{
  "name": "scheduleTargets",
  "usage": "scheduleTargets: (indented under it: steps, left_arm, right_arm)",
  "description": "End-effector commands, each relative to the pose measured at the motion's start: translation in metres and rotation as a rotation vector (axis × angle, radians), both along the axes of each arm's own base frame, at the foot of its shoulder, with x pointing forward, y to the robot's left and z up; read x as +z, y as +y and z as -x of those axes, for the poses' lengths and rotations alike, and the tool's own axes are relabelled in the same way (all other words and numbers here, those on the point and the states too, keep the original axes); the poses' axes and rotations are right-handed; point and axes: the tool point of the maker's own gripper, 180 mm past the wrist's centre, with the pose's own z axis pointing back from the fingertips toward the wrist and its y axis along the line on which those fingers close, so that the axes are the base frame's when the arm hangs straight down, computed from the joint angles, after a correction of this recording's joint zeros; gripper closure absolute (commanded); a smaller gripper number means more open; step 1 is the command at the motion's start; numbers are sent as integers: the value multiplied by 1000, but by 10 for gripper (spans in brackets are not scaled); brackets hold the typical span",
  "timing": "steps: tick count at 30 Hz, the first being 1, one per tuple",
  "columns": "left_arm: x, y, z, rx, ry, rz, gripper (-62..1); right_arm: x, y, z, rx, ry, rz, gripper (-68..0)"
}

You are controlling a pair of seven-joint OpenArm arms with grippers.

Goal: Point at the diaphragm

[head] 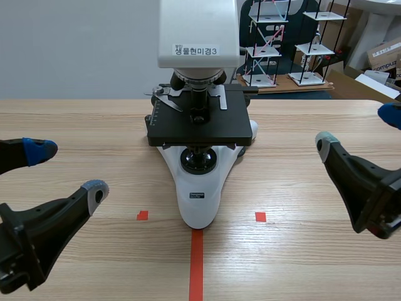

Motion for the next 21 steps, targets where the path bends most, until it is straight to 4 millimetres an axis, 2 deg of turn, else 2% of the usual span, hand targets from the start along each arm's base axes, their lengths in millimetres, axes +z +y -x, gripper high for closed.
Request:
scheduleTargets:
  steps: [1, 21]
  left_arm:
    - [6, -2, 0, 1, -14, 21, -566]
    - [7, -2, 0, -1, -17, 21, -566]
  right_arm:
    - [9, 1, -2, 3, -33, -19, -560]
    - [7, 0, -2, 2, -23, -15, -560]
